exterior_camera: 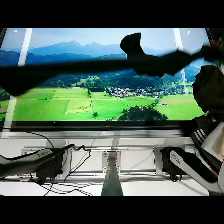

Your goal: Fold the clothes and pants, and hang the long-sleeved shirts on hangers.

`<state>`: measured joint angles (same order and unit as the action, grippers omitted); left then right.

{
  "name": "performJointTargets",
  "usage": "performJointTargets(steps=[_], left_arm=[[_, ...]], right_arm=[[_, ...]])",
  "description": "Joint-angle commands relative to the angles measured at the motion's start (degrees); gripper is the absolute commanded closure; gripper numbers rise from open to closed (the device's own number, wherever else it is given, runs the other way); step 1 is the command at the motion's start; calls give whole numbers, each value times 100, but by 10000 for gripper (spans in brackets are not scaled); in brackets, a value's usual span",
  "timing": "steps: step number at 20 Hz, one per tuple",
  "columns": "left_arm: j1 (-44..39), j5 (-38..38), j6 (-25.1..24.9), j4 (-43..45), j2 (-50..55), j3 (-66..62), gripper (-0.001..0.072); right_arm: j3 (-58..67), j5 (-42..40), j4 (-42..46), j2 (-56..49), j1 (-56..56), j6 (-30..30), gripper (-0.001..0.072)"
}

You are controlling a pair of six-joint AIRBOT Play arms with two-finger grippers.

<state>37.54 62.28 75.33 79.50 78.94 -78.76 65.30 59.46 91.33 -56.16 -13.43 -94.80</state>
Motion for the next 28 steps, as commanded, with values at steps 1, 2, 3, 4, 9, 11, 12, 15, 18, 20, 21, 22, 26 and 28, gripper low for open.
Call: performJointTargets(steps=[1,2,3,4,9,11,12,15,18,20,21,22,26,28], left_arm=[[7,140,-142,573,33,1110,676],[7,103,-142,575,31,1283,677],[7,90,-144,579,33,1373,677],[7,85,-142,579,35,1397,676],[-79,-192,-142,444,17,1335,677],[-179,-341,-142,361,13,986,677],[-245,-404,-142,337,7,669,676],[-483,-586,-544,341,-129,-225,677],[-577,-942,-721,341,-457,-439,677],[-516,-289,-723,483,-476,-350,676],[-457,74,-726,632,-476,-127,677],[-391,328,-726,758,-476,170,677],[-66,627,-726,1572,-472,1805,676],[87,435,-723,2262,-468,2415,676]], right_arm=[[-1961,146,-15,1016,-85,-118,679],[-2221,179,-4,1167,-85,-118,678],[-2411,291,2,1266,-85,-116,679],[-2520,444,4,1294,-85,-116,679],[-2820,1228,39,1276,-85,-50,679],[-2922,1462,39,1276,-85,-35,679],[-2975,1532,42,1276,-85,-15,678],[-3139,1644,39,1276,-85,-9,679],[-3270,1639,37,1276,-85,-11,679],[-3272,1657,39,1276,-85,-11,678],[-3272,1681,42,1276,-85,-9,679],[-3270,1718,44,1276,-85,-7,678],[-3272,2225,85,1276,-85,-4,678],[-3272,2514,105,1276,-85,-2,679]])
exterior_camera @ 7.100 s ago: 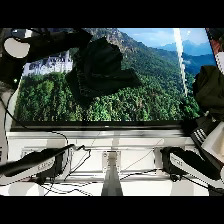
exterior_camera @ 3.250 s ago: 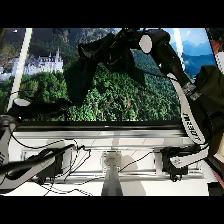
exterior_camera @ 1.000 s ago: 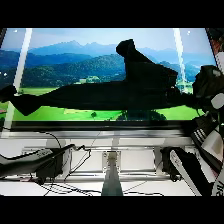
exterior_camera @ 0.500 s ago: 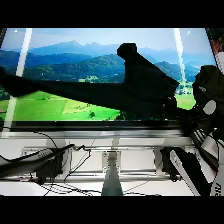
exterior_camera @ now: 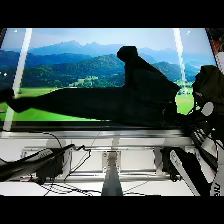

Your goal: Fold the clothes and pants, and hang the long-sleeved shirts on hangers.

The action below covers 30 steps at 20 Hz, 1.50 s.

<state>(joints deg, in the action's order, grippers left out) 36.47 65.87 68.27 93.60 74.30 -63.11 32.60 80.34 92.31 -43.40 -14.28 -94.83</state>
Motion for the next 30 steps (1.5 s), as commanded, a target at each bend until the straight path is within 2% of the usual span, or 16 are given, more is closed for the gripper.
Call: performJointTargets(steps=[1,2,3,4,7,9,11,15,17,21,25,26,28,29,30], left_arm=[[260,-26,-17,1078,-4,1016,675],[299,-118,-17,1167,-4,1064,619],[332,-254,-17,1182,-11,1060,302],[330,-367,9,1172,-11,1036,16],[166,-549,9,1123,-11,833,6],[-50,-658,81,1121,-11,555,9],[-326,-778,568,1117,-11,210,10],[-964,-975,1644,1117,-11,-396,11],[-1283,-1029,1882,1115,-11,-461,11],[-1825,-1027,1878,1115,-11,-457,11],[-2140,-1152,1878,1091,-9,-455,11],[-2186,-1215,1878,1025,-7,-452,11],[-2240,-1381,1878,610,-4,-452,11],[-2247,-1451,1878,365,-4,-452,11],[-2258,-1512,1878,103,-4,-452,12]], right_arm=[[0,400,7,0,0,2,667],[2,291,4,0,0,4,515],[2,98,2,0,0,133,179],[26,-114,-20,-2,0,341,1],[413,-831,-168,-2,7,363,5],[857,-1757,-780,-107,9,439,8],[1342,-2555,-1353,-562,236,581,24],[2677,-3744,-1443,-2522,1582,581,25],[3488,-4280,-1438,-3650,2142,564,26],[5434,-4380,-1360,-5777,2673,533,26],[6631,-4339,-1340,-6769,2682,535,31],[6769,-4295,-1252,-6902,2677,535,102],[6867,-4240,-1123,-7062,2677,562,319],[6867,-4234,-1106,-7069,2677,678,522],[6911,-4155,-1128,-7027,2684,820,676]])
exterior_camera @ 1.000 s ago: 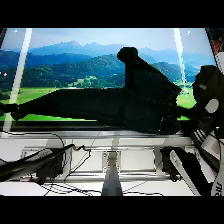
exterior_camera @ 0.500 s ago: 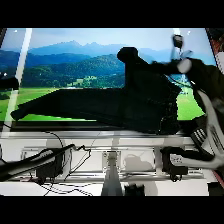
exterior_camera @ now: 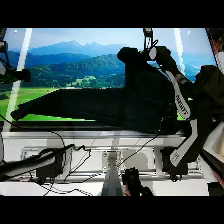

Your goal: Fold the clothes and pants, and hang the long-sleeved shirts on hangers.

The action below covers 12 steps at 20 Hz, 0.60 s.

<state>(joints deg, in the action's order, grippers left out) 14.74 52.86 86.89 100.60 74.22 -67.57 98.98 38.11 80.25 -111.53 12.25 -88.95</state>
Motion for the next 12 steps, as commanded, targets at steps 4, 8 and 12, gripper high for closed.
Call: performJointTargets(steps=[4,8,12], left_arm=[[-286,-396,11,-1582,4,-7,24],[-1043,-929,11,-2540,13,-7,25],[-2192,-1235,11,-3574,439,-9,24]], right_arm=[[914,1436,48,308,216,1019,678],[1047,2568,55,1475,531,1600,679],[1047,3853,125,2332,551,1600,678]])
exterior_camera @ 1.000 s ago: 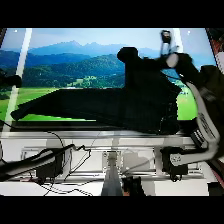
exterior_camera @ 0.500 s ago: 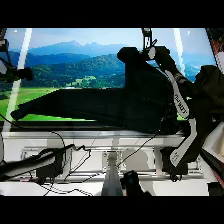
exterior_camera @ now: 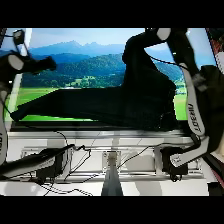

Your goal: Fold the clothes and pants, and hang the long-sleeved shirts on hangers.

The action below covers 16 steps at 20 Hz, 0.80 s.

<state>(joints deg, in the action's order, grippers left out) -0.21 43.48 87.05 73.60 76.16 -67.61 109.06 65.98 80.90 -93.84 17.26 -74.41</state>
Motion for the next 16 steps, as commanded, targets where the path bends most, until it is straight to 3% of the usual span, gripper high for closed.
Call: performJointTargets(steps=[1,6,11,16], left_arm=[[-1012,-435,-4,-992,448,-4,24],[-2516,-1722,-4,-1665,1683,-94,24],[-3272,-1259,-522,-2184,2728,-1191,22],[-3403,-1012,-2232,-2131,2697,-1716,22]], right_arm=[[39,1438,87,684,46,146,679],[39,2922,195,885,48,149,679],[37,2876,192,881,46,149,679],[39,2868,201,879,46,210,678]])
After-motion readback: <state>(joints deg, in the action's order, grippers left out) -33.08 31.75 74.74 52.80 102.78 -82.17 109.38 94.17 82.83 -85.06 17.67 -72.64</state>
